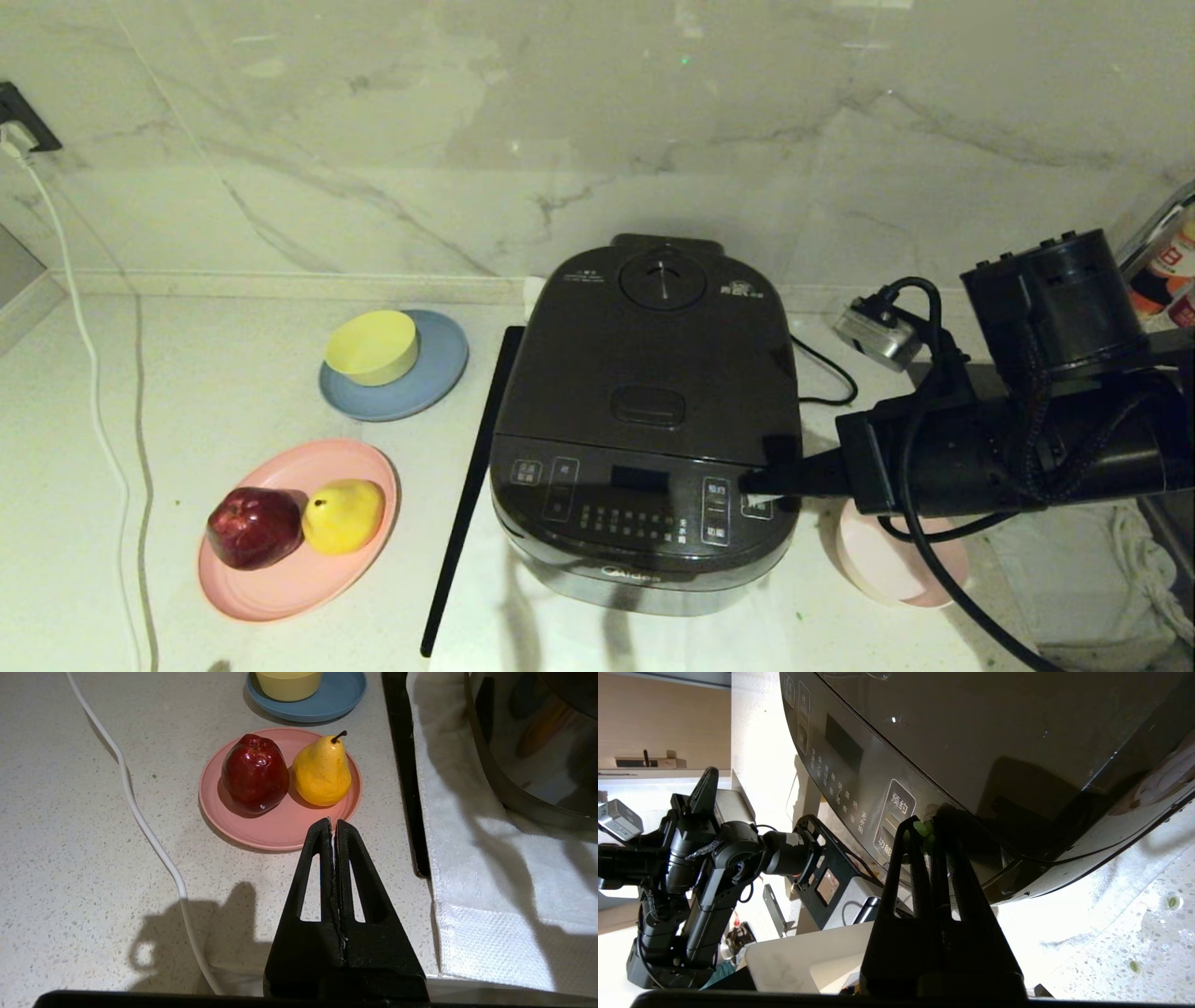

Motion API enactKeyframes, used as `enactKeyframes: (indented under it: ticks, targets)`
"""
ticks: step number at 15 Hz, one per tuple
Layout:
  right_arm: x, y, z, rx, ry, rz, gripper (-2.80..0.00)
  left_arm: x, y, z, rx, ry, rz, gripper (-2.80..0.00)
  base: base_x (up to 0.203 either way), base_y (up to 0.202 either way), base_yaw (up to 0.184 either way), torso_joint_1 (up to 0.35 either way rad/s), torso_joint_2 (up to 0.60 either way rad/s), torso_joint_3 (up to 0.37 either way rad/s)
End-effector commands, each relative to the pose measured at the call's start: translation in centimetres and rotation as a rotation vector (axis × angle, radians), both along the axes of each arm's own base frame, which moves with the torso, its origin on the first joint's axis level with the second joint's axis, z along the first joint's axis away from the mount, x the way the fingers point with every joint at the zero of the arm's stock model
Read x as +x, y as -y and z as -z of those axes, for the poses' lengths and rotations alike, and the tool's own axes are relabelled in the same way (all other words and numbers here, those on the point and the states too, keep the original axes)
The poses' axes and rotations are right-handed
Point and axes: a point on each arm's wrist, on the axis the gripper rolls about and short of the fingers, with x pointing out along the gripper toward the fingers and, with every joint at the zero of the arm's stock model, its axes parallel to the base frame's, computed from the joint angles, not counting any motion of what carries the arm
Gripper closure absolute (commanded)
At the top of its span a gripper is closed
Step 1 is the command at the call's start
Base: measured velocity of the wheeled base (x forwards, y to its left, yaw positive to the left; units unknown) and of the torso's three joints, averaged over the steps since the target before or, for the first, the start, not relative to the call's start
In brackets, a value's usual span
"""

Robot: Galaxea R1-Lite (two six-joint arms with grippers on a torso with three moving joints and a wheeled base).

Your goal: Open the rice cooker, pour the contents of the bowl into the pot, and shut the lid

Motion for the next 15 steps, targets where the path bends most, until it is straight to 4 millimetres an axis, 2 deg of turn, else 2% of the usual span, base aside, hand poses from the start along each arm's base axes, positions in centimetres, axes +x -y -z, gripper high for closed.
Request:
enactKeyframes:
  ticks: [1, 9, 15]
  targets:
    - [0.1, 0.0, 0.3, -0.006, -0.014, 0.001, 0.0, 0.1, 0.0, 0.2, 0.0, -0.008, 0.0, 0.0, 0.0, 0.0, 0.0, 0.0, 0.0, 0.0]
    - [-0.1, 0.1, 0.3, -0.005, -0.011, 0.003, 0.0, 0.1, 0.0, 0.2, 0.0, -0.008, 0.001, 0.0, 0.0, 0.0, 0.0, 0.0, 0.0, 0.0]
    - [-1.1, 0.8, -2.4, 0.049, 0.07, 0.008, 0.0, 0.1, 0.0, 0.2, 0.0, -0.008, 0.001, 0.0, 0.0, 0.0, 0.0, 0.0, 0.0, 0.0]
